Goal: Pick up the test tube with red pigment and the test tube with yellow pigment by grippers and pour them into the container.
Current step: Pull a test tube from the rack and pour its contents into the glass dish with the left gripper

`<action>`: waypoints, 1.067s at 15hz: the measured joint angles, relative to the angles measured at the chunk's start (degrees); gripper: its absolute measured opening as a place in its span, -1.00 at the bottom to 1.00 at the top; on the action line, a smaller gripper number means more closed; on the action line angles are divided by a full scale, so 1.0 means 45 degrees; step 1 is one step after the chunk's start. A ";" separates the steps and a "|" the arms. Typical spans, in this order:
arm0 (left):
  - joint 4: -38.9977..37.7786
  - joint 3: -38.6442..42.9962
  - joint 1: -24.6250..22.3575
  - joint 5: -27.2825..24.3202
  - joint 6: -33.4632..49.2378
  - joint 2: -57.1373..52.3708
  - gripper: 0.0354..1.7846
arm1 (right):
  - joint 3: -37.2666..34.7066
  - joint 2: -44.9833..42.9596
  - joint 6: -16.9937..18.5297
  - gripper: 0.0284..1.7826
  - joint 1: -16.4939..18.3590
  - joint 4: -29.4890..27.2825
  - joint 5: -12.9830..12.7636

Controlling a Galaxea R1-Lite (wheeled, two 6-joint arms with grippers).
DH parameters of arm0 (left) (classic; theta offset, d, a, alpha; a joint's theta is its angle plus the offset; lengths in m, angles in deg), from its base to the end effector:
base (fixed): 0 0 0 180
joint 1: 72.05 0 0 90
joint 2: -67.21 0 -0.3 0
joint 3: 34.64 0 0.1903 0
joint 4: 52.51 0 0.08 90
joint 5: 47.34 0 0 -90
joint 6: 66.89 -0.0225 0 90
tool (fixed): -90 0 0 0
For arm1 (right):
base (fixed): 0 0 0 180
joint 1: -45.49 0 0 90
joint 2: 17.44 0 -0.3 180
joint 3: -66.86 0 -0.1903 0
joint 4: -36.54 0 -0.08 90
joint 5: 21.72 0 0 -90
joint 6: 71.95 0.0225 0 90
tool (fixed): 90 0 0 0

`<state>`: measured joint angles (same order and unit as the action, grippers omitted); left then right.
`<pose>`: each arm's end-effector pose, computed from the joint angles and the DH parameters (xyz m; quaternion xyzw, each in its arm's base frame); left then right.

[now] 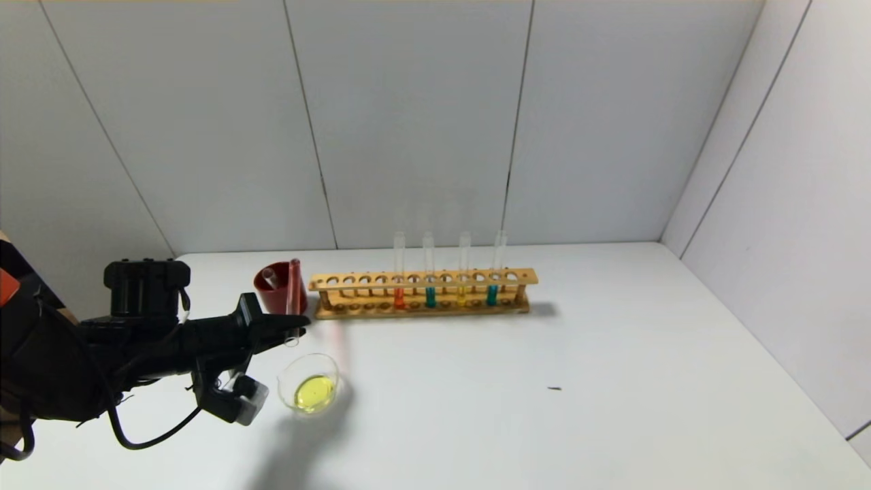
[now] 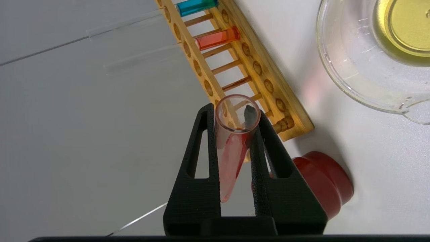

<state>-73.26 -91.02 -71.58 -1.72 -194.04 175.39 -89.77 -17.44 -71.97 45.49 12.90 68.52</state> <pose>0.2935 -0.0181 0.0859 0.7531 -0.2187 -0.3859 0.4860 -0.0228 0.0001 0.0750 -0.0002 0.0024 0.0021 1.0000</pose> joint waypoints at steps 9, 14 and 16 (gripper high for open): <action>0.0195 -0.0005 -0.0049 0.0005 -0.0878 -0.0011 -0.69 | 0.0000 0.0000 -0.0011 0.96 0.0000 0.0005 0.0000; 0.0157 -0.0149 -0.0187 0.0038 -0.1073 0.0228 -0.69 | 0.0000 0.0000 -0.0005 0.96 0.0000 0.0005 -0.0005; 0.0138 -0.0192 -0.0192 0.0068 -0.1122 0.0306 -0.69 | 0.0000 0.0000 -0.0005 0.96 0.0000 0.0005 0.0000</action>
<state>-72.64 -91.88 -72.45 -1.41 -199.09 176.77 -89.77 -17.44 -72.00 45.49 12.93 68.52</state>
